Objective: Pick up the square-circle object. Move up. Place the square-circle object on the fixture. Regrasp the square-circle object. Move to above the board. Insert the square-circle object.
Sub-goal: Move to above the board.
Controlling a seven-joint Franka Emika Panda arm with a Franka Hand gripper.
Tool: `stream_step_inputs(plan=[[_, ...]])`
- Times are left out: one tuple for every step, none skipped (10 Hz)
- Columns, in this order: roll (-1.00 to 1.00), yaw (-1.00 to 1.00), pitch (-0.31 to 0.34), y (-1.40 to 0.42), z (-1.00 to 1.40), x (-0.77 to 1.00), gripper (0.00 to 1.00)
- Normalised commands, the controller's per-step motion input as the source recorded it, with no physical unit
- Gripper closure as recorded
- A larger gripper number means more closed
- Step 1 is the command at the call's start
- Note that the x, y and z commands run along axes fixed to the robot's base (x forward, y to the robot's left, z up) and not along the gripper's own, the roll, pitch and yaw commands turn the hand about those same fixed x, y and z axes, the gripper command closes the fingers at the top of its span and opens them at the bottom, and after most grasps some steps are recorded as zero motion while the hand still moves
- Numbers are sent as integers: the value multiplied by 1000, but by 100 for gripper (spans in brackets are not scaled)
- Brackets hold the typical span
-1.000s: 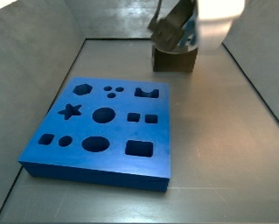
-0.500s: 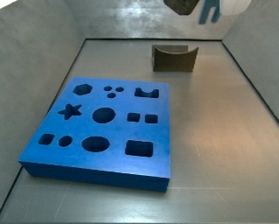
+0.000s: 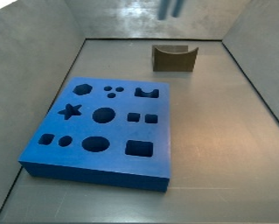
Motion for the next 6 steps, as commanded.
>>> stream_step_inputs(plan=[[-454, 1000, 40, -828, 644, -1000, 100], [-453, 1000, 21, -712, 562, -885, 100], [-447, 1000, -18, -372, 307, -508, 100], [-441, 1000, -39, -213, 178, -306, 100], [-428, 1000, -73, -103, 96, -149, 100], [-422, 1000, -90, -75, 74, -108, 100]])
